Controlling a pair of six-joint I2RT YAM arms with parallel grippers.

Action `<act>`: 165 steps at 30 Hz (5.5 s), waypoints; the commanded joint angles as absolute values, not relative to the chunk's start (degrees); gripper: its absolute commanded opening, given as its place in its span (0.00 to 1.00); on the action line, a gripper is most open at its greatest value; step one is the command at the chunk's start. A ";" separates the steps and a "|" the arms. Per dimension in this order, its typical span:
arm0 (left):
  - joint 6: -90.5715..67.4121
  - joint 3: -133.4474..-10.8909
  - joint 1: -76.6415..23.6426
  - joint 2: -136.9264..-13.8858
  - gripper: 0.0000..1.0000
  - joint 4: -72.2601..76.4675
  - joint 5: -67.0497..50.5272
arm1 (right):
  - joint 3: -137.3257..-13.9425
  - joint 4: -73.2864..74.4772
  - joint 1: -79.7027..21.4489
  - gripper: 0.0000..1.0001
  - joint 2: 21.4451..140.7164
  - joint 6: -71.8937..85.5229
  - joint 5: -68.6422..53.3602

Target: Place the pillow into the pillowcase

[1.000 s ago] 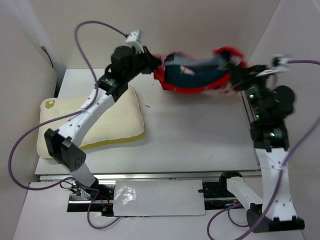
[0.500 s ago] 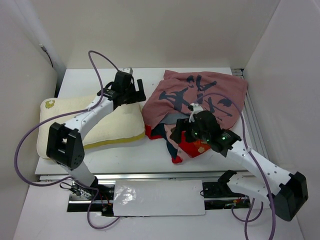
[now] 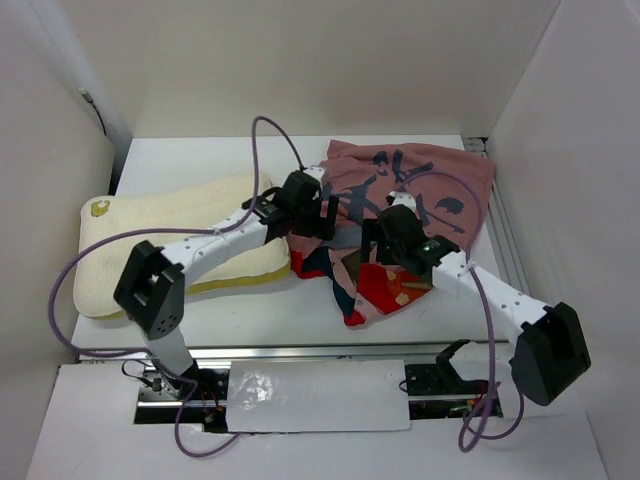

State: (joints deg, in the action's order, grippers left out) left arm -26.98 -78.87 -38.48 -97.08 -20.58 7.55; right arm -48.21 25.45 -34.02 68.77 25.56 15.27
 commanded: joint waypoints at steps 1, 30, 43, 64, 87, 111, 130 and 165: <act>-27.49 -81.28 -38.14 -104.12 1.00 -21.35 9.57 | -49.75 23.75 -29.54 0.98 72.23 23.74 13.84; -34.01 -90.70 -37.00 -108.99 0.00 -28.31 22.07 | -46.05 12.57 -29.44 0.80 85.00 28.48 9.49; -31.73 -86.57 -37.00 -101.87 0.00 -26.02 19.42 | -47.99 13.53 -33.31 0.73 88.68 35.23 17.04; -30.59 -84.20 -30.50 -94.57 0.00 -22.77 15.82 | -45.80 31.05 -22.90 0.36 56.41 29.54 15.13; -29.00 -82.62 -30.42 -91.23 0.00 -23.91 17.31 | -54.67 25.38 -42.71 0.31 91.35 47.96 36.54; -27.16 -114.23 -14.69 -117.24 0.00 -31.38 14.68 | -59.33 56.45 -16.00 0.16 53.60 46.59 53.96; -21.09 -116.47 -9.76 -120.42 0.00 -26.02 6.68 | -73.21 21.71 -13.07 0.37 83.39 15.02 11.97; -15.73 -116.45 -17.05 -124.62 0.00 -21.18 -10.46 | -75.31 23.10 6.59 0.60 115.58 28.14 12.99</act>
